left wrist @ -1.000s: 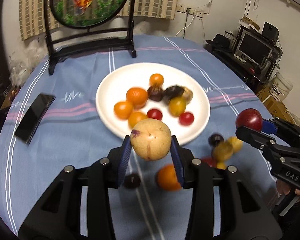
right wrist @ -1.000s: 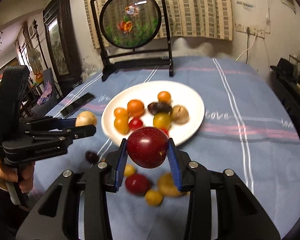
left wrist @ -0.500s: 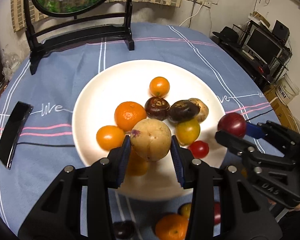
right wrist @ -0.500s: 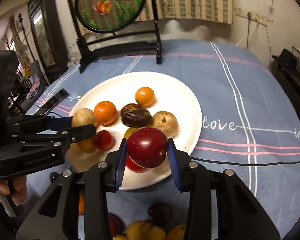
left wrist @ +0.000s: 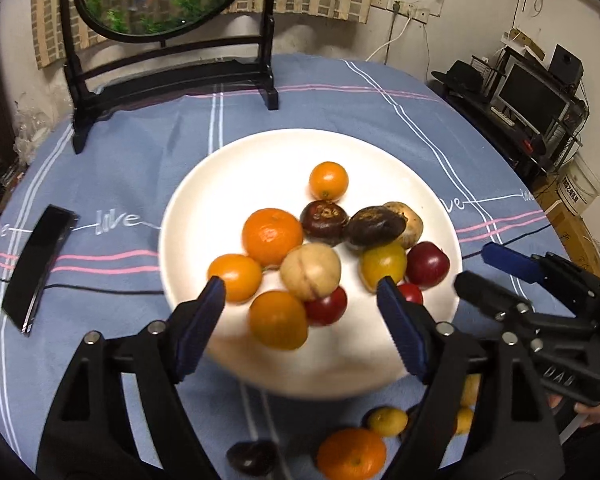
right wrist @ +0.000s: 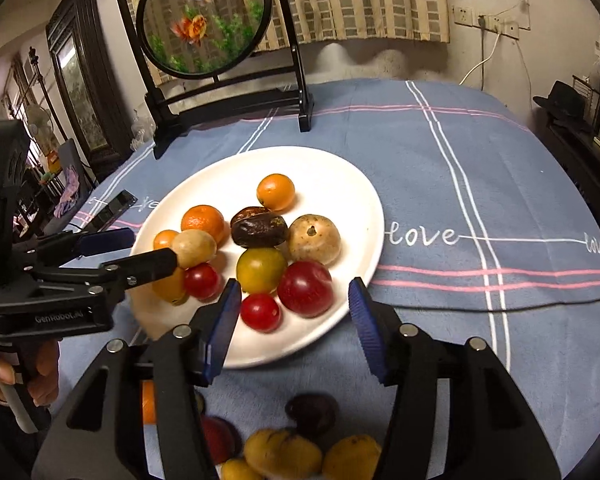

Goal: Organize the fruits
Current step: 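Withdraw both tools from the plate back to the fruit cluster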

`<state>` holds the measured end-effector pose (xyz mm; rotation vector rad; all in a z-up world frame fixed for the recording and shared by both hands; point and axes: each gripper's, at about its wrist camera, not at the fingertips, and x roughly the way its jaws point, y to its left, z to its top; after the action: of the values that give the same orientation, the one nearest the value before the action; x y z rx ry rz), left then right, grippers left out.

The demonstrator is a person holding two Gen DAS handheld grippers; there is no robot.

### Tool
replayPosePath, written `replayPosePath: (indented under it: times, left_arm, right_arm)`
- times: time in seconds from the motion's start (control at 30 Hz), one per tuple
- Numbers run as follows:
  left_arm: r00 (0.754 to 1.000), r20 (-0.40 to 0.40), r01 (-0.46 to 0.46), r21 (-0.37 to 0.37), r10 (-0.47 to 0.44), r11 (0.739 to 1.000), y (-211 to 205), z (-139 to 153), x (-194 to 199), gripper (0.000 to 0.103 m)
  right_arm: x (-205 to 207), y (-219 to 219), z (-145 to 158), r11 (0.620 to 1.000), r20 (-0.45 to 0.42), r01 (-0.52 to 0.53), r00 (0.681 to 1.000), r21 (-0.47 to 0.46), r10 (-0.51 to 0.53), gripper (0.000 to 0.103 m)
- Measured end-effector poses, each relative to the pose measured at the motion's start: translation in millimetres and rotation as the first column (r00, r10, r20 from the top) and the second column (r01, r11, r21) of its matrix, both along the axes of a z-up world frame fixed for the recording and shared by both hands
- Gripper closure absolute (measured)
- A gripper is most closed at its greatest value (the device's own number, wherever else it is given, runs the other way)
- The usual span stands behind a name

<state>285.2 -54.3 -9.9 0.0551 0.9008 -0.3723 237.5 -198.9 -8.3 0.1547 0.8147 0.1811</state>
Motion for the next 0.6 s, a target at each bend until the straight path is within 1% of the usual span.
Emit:
replayPosePath:
  times: [0.03, 0.1, 0.2, 0.37, 0.5, 0.6]
  left_arm:
    - [1.000, 0.006, -0.006, 0.001, 0.006, 1.000, 3, 2, -4, 0.014]
    - [1.000, 0.022, -0.013, 0.000, 0.013, 1.000, 11, 6, -15, 0.014]
    - [1.000, 0.023, -0.019, 0.010, 0.019, 1.000, 21, 8, -32, 0.013]
    - [0.999, 0.019, -0.049, 0.013, 0.048, 0.999, 38, 4, -63, 0.013]
    - [0.998, 0.004, -0.068, 0.008, 0.068, 0.998, 48, -5, -88, 0.010]
    - [0.997, -0.001, -0.077, 0.033, 0.077, 0.997, 54, -15, -104, 0.010]
  right_arm:
    - [-4, -1, 1, 1.000, 0.004, 0.003, 1.000, -0.002, -0.003, 0.040]
    - [-18, -2, 5, 1.000, 0.020, 0.008, 1.000, -0.015, -0.008, 0.040]
    - [-38, -4, 8, 1.000, 0.027, 0.014, 1.000, -0.027, -0.013, 0.040]
    - [-71, -11, 10, 0.999, 0.040, 0.037, 0.999, 0.002, -0.037, 0.039]
    - [-102, -15, 0, 0.998, 0.032, 0.051, 0.998, 0.028, -0.051, 0.038]
    - [-119, -18, -12, 0.998, 0.003, 0.058, 0.998, 0.036, -0.058, 0.038]
